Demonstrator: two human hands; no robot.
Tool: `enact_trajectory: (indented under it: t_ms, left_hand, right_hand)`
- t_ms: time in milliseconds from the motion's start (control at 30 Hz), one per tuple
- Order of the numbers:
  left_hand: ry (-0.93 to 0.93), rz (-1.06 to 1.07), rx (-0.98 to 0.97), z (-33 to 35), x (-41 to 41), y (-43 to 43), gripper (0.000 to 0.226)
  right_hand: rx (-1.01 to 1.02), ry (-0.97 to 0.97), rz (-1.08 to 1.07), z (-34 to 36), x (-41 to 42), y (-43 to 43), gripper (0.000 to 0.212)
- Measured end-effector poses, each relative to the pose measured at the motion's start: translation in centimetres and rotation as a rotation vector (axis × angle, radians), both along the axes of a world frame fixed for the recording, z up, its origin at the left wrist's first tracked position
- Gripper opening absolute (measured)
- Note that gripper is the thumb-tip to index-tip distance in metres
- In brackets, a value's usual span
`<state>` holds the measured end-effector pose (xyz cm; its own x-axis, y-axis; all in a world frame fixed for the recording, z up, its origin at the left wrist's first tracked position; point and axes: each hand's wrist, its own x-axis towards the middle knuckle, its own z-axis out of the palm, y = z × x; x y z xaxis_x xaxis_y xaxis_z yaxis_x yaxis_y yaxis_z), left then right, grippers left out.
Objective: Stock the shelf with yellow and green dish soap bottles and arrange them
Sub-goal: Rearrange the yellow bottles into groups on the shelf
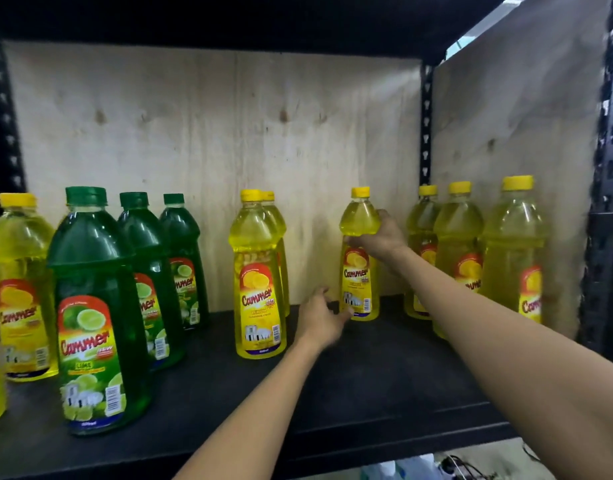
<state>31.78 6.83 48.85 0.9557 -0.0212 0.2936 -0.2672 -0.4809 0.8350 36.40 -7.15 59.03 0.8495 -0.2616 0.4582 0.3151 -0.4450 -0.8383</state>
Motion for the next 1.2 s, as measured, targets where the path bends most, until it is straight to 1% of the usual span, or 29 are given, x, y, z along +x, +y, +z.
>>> enact_trajectory:
  t_ms: [100,167,267,300,400,500,600,733,767,800,867,900,967,1000,1033,1067,1100,1133,1167,1200]
  left_hand:
    - [-0.019,0.027,0.021,-0.6,-1.1,-0.6,0.086]
    - [-0.053,0.032,0.042,-0.7,-3.0,-0.8,0.091]
    - [-0.104,0.063,0.009,-0.6,-6.6,-0.2,0.087]
    - [-0.118,0.073,0.005,-0.5,-7.8,0.3,0.087]
    - [-0.133,0.089,0.011,-0.4,-11.1,2.6,0.082]
    - [-0.13,0.126,0.018,-0.3,-13.4,5.3,0.078]
    - [-0.115,0.167,0.034,-0.1,-14.7,7.9,0.086]
    - [-0.113,0.179,0.012,0.1,-15.8,11.0,0.081]
    - [-0.118,0.185,0.003,0.1,-16.0,11.7,0.081]
    - [-0.125,0.189,-0.008,-0.1,-16.1,12.2,0.081]
    - [-0.131,0.182,-0.034,-0.4,-16.3,12.7,0.08]
    - [-0.126,0.173,-0.035,-0.5,-16.3,12.8,0.079]
    - [-0.12,0.16,-0.026,-0.6,-16.4,12.7,0.079]
    - [-0.135,0.171,-0.001,-0.7,-16.6,12.5,0.084]
    - [-0.185,0.215,0.055,-0.8,-16.9,12.1,0.095]
    - [-0.26,0.287,0.134,-0.9,-17.5,11.6,0.107]
    - [-0.373,0.367,0.222,-1.0,-18.2,11.0,0.112]
    - [-0.524,0.43,0.311,-0.9,-19.1,10.3,0.108]
    - [-0.686,0.445,0.376,-0.7,-19.9,9.3,0.096]
    - [-0.823,0.4,0.403,-0.5,-20.6,8.1,0.081]
  right_hand:
    - [-0.043,-0.026,0.045,-0.1,-2.4,-0.4,0.075]
    - [-0.026,-0.016,0.092,0.0,-4.9,-0.5,0.076]
    - [-0.003,0.048,0.25,0.5,-9.3,0.4,0.065]
    - [-0.003,0.049,0.296,0.7,-10.9,0.9,0.065]
    - [0.008,0.024,0.369,0.8,-14.3,3.0,0.075]
    - [0.061,0.045,0.448,0.6,-16.1,5.5,0.073]
    - [0.053,0.059,0.476,0.7,-17.0,8.2,0.075]
    - [0.048,0.069,0.472,0.7,-17.2,11.5,0.081]
    - [0.035,0.065,0.467,0.6,-17.3,12.2,0.083]
    - [0.017,0.059,0.459,0.5,-17.3,12.8,0.09]
    - [-0.003,0.048,0.431,0.2,-17.1,13.5,0.11]
    - [-0.014,0.047,0.421,0.1,-17.0,13.5,0.112]
    - [-0.039,0.071,0.434,0.1,-17.4,13.2,0.093]
    - [-0.043,0.106,0.477,0.1,-17.7,12.7,0.085]
    - [-0.059,0.148,0.527,0.1,-17.9,12.0,0.085]
    - [-0.095,0.182,0.554,0.2,-18.3,11.1,0.09]
    - [-0.131,0.191,0.539,0.3,-18.8,9.9,0.092]
    - [-0.151,0.169,0.471,0.5,-19.0,8.5,0.09]
    - [-0.161,0.11,0.358,0.7,-19.3,6.7,0.084]
    - [-0.182,0.028,0.201,0.9,-19.3,4.7,0.075]
